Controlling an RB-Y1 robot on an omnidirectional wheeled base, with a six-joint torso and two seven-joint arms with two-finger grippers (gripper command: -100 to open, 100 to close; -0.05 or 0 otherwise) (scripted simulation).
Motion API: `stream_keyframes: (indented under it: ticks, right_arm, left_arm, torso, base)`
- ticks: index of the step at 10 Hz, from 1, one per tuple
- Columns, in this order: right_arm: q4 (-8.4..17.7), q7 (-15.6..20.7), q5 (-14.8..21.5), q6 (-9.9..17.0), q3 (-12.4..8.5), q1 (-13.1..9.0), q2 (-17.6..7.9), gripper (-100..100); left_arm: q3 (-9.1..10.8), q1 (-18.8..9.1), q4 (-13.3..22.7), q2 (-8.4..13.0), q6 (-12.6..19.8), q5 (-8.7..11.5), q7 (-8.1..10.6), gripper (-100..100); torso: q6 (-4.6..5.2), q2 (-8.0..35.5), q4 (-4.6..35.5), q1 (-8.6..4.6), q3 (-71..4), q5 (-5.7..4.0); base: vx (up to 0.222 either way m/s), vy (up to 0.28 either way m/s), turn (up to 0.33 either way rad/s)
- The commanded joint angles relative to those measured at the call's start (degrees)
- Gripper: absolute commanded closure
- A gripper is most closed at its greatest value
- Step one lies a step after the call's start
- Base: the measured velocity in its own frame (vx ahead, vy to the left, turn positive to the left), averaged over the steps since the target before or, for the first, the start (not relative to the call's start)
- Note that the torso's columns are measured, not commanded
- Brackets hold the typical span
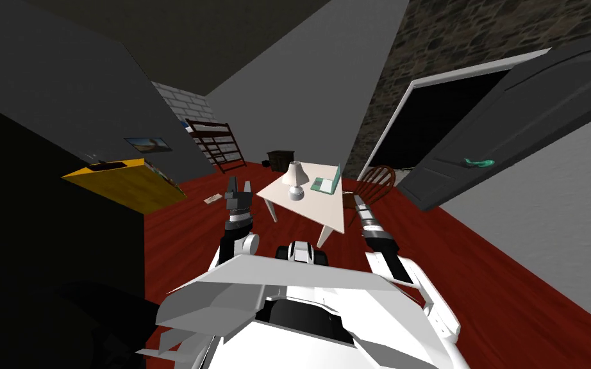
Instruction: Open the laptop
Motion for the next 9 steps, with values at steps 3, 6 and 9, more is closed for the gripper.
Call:
stream_keyframes:
  ticks: [3,6,9]
  right_arm:
    - [5.2,4.2,4.4,4.9,-1.5,-1.7,-2.7,-100]
    - [8.2,6.9,7.2,8.0,-2.4,-2.6,-4.2,-100]
    - [12.5,10.7,11.2,12.2,-3.8,-3.7,-6.8,-100]
  left_arm:
    - [0.00,0.0,0.0,0.0,0.0,0.0,0.00,0]
    - [0.00,0.0,0.0,0.0,0.0,0.0,0.00,0]
    - [0.00,0.0,0.0,0.0,0.0,0.0,0.00,0]
  torso:
    - [-0.01,0.0,0.0,0.05,0.0,0.02]
    - [-0.02,0.0,0.0,0.04,0.0,0.01]
    - [-0.06,0.0,0.0,0.11,0.0,0.03]
  base:
    - [-0.021,0.047,0.210]
    - [-0.019,0.045,0.213]
    - [-0.009,0.069,0.279]
